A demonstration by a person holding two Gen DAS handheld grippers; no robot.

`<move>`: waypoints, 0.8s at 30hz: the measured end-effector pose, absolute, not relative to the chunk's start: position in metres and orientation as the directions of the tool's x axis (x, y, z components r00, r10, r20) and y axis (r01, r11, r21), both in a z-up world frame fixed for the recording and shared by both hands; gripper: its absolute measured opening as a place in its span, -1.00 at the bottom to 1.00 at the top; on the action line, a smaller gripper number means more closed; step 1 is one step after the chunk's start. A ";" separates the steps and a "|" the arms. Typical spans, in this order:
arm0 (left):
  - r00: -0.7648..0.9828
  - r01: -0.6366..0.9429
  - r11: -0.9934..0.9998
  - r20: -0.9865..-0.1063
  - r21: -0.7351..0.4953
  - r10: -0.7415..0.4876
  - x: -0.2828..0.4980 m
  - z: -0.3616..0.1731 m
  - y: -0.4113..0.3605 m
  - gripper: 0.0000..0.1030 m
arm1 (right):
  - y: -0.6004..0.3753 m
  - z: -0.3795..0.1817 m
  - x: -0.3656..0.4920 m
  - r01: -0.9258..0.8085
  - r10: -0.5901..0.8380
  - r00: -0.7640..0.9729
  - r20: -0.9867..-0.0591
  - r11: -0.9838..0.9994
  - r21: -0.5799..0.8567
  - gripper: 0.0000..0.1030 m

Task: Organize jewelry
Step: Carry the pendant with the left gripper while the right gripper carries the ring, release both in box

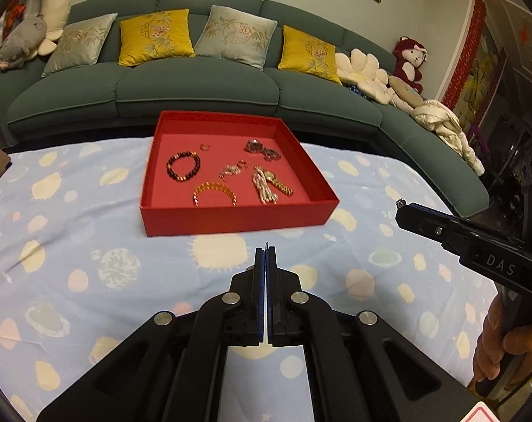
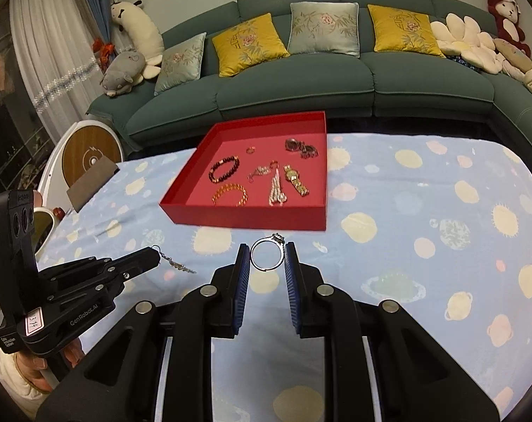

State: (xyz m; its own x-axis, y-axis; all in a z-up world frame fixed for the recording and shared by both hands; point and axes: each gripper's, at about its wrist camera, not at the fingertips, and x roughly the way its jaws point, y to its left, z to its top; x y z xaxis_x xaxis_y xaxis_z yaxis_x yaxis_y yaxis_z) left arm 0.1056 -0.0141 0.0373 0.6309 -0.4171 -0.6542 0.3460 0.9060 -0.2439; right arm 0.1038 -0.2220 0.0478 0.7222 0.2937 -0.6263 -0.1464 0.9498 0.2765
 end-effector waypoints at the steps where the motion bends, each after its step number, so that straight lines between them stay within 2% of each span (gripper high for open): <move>1: 0.640 0.341 0.907 -0.645 -0.248 -0.418 0.108 0.043 -0.011 -1.00 | -0.222 0.054 0.108 -0.146 0.294 0.733 -0.613 0.949 0.281 -0.62; 10: 0.714 0.319 0.928 -0.595 -0.193 -0.369 0.143 0.084 0.003 -1.00 | -0.227 0.080 0.154 -0.134 0.303 0.779 -0.549 0.936 0.326 -0.62; 24: 0.721 0.306 0.948 -0.628 -0.090 -0.293 0.242 0.071 -0.024 -1.00 | -0.216 0.066 0.256 -0.115 0.281 0.753 -0.594 0.946 0.303 -0.62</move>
